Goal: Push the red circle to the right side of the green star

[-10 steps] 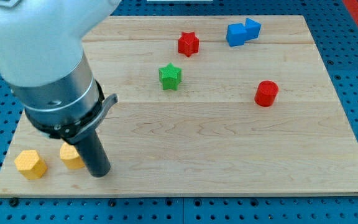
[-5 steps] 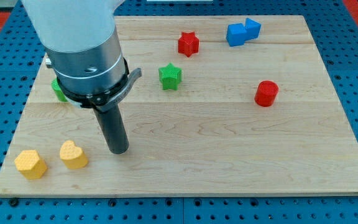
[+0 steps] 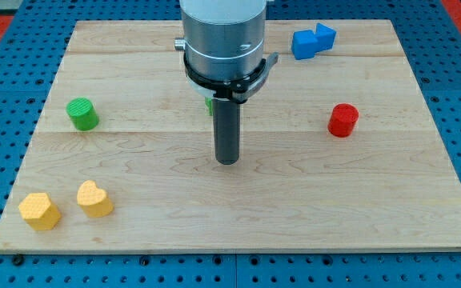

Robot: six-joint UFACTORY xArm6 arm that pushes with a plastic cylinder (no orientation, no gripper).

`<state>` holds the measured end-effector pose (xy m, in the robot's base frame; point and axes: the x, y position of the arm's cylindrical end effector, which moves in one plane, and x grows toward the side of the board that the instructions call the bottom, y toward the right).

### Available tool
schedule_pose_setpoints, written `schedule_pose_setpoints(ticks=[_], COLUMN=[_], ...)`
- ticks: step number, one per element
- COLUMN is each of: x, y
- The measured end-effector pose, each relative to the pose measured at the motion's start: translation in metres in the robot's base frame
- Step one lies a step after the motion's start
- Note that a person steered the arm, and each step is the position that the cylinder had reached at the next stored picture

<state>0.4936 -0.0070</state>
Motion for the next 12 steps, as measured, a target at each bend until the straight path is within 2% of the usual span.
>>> schedule_pose_setpoints(ticks=[5,7,8,10,11,12], x=[0.002,0.023,0.003,-0.036,-0.054,-0.072], y=[0.011,0.105,0.155,0.183,0.185,0.161])
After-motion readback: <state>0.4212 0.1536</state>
